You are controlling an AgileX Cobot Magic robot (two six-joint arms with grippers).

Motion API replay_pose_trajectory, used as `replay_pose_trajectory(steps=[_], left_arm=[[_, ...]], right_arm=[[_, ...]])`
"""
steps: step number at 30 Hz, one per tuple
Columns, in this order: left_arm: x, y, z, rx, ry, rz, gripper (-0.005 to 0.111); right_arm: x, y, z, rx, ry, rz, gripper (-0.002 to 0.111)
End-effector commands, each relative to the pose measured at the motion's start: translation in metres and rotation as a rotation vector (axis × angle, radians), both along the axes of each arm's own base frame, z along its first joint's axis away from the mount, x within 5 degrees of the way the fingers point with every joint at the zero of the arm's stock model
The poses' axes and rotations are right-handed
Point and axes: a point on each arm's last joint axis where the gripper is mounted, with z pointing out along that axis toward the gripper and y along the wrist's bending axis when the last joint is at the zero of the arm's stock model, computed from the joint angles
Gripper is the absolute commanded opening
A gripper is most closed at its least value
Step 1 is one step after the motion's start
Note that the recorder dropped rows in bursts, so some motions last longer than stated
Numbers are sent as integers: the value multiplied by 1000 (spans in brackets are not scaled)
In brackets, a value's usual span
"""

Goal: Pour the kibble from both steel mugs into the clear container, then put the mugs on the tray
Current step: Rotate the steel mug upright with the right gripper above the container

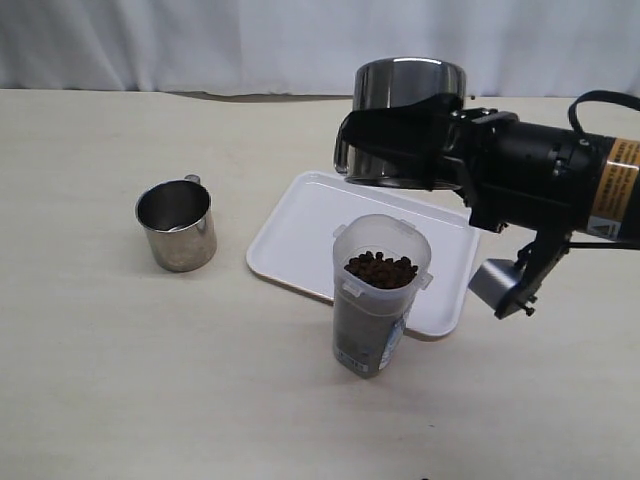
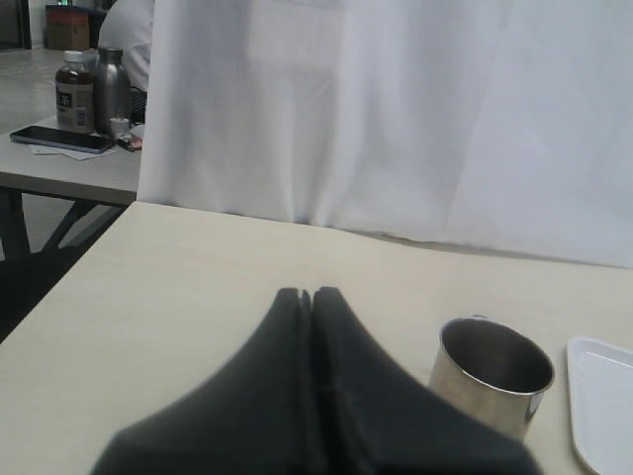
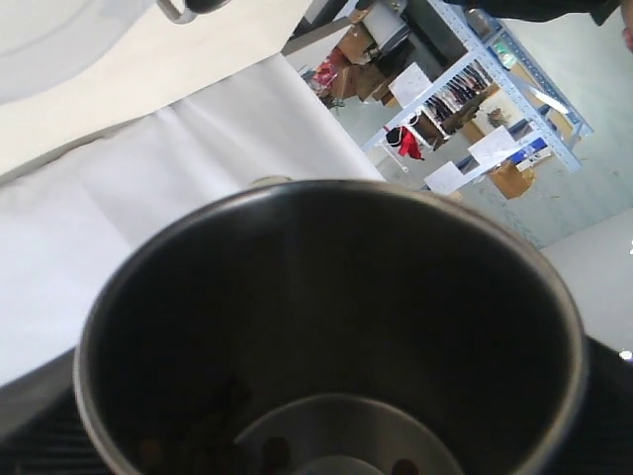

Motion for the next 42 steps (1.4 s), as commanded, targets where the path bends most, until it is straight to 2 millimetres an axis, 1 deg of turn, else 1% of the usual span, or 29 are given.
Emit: replay_pose_trajectory(steps=[1, 25, 42], left_arm=[[0, -1, 0, -6, -12, -9, 0], [0, -1, 0, -6, -12, -9, 0], [0, -1, 0, -6, -12, -9, 0]], right_arm=[[-2, 3, 6, 26, -48, 40, 5], [-2, 3, 6, -55, -200, 72, 5], [-2, 3, 6, -56, -207, 75, 5]])
